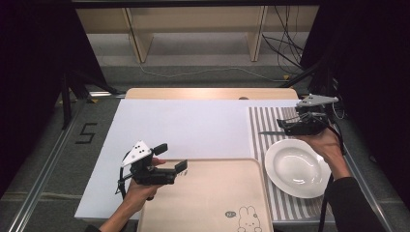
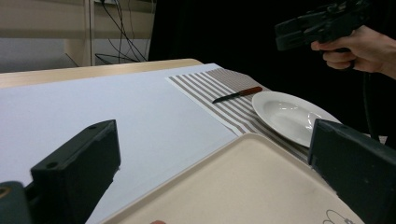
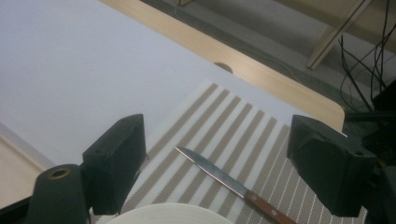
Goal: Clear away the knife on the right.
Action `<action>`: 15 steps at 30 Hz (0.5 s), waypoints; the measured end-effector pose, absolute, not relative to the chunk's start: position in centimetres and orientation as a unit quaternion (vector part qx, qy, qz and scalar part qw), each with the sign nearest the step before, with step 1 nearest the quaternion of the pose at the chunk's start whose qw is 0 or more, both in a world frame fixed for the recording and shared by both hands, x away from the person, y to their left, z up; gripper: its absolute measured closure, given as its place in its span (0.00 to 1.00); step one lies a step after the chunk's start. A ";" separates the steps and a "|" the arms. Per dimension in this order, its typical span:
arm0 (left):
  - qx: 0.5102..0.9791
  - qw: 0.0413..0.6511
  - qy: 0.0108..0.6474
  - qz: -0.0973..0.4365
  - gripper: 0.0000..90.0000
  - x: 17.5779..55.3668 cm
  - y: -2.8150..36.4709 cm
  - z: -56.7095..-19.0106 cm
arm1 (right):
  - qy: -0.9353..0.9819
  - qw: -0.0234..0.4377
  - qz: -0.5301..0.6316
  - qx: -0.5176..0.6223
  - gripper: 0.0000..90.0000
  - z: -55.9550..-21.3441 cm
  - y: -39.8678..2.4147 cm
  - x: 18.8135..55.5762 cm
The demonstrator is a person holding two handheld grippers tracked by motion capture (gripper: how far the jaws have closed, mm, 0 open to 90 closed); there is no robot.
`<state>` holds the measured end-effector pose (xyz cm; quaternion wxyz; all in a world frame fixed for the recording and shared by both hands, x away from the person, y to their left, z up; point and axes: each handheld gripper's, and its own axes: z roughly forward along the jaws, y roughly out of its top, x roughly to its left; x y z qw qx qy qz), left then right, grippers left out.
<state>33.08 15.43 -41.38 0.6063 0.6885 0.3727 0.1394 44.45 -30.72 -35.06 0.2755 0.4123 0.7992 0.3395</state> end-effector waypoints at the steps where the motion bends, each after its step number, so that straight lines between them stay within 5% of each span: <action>1: 0.690 0.605 0.372 0.140 0.02 33.1 15.4 -41.4 | 0.800 0.271 0.336 0.417 0.23 -35.3 -30.9 44.9; 15: 0.690 0.606 0.371 0.137 0.02 33.1 15.2 -41.4 | 0.813 0.224 0.257 0.472 0.25 -38.3 -33.1 50.2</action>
